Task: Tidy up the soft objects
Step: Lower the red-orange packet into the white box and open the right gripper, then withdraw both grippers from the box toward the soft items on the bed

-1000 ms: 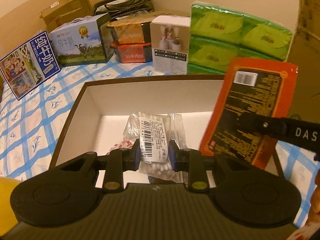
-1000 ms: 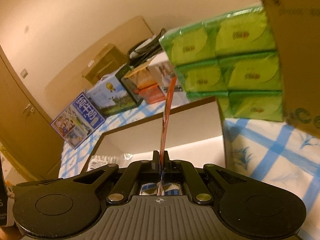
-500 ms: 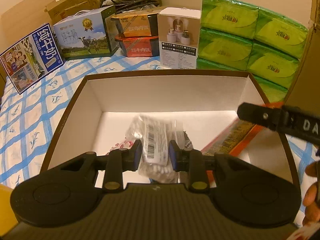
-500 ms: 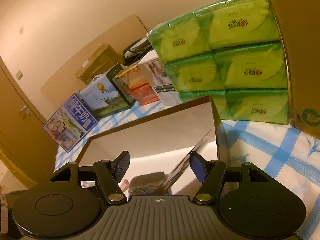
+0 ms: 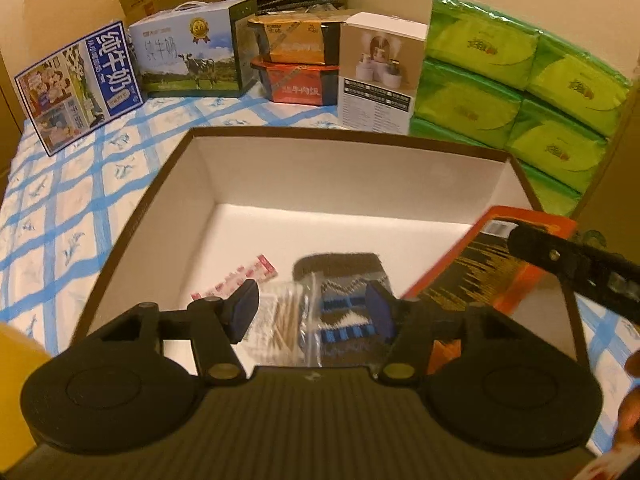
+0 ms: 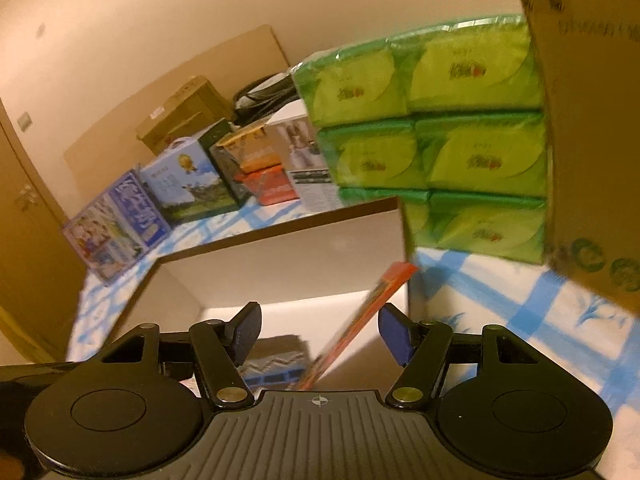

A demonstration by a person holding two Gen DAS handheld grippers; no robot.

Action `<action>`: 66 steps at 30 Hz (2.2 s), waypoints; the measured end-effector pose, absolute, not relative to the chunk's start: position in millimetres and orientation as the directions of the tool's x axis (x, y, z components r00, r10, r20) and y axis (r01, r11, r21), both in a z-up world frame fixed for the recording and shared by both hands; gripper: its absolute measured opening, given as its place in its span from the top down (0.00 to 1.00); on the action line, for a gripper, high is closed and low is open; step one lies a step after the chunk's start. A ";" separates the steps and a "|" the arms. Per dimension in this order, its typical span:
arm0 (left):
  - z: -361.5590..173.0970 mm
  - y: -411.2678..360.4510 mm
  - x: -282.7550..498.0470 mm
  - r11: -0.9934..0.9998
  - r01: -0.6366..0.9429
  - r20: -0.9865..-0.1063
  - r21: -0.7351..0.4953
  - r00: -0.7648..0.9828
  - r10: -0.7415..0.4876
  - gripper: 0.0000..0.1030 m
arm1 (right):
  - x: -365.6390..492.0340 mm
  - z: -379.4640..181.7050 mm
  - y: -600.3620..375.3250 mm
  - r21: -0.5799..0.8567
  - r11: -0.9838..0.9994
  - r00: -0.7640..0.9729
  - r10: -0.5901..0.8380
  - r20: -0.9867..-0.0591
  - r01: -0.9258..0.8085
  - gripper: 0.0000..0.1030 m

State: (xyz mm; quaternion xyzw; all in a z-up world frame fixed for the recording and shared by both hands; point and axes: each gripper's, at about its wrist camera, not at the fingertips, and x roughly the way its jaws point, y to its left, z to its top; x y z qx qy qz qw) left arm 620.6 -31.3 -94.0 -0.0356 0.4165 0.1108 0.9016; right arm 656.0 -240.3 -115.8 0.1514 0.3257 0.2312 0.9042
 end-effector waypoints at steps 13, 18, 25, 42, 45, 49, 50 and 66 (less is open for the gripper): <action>-106.4 -34.7 610.8 0.978 -0.210 -0.759 0.008 0.635 0.143 0.45 | 663.4 -140.7 -216.8 0.244 0.910 0.671 0.412 -0.616 -0.334 0.95; -107.8 -33.9 613.1 0.977 -0.211 -0.760 0.007 0.634 0.143 0.45 | 651.3 -140.8 -209.7 0.169 0.909 0.697 0.403 -0.594 -0.381 0.61; -107.4 -31.6 606.9 0.978 -0.209 -0.765 -0.002 0.630 0.133 0.45 | 632.1 -130.0 -215.1 0.149 0.903 0.701 0.409 -0.584 -0.403 0.50; -50.8 -33.6 537.5 0.991 -0.110 -0.739 -0.073 0.673 0.020 0.45 | 527.5 -76.8 -261.4 0.283 0.903 0.710 0.429 -0.559 -0.323 0.50; -36.0 -32.5 512.0 0.994 -0.074 -0.733 -0.083 0.680 -0.011 0.45 | 498.0 -62.7 -267.5 0.308 0.903 0.721 0.426 -0.547 -0.300 0.48; -18.5 -28.1 475.4 0.995 -0.024 -0.723 -0.092 0.689 -0.050 0.45 | 456.6 -44.6 -270.1 0.326 0.901 0.733 0.424 -0.532 -0.285 0.44; -14.3 -26.3 465.0 0.996 -0.008 -0.719 -0.094 0.693 -0.062 0.45 | 447.2 -40.5 -269.9 0.330 0.901 0.735 0.424 -0.528 -0.282 0.44; 9.9 42.4 290.5 0.992 0.079 -0.695 -0.100 0.708 -0.126 0.45 | 289.8 -6.4 -240.8 0.358 0.894 0.742 0.429 -0.514 -0.269 0.37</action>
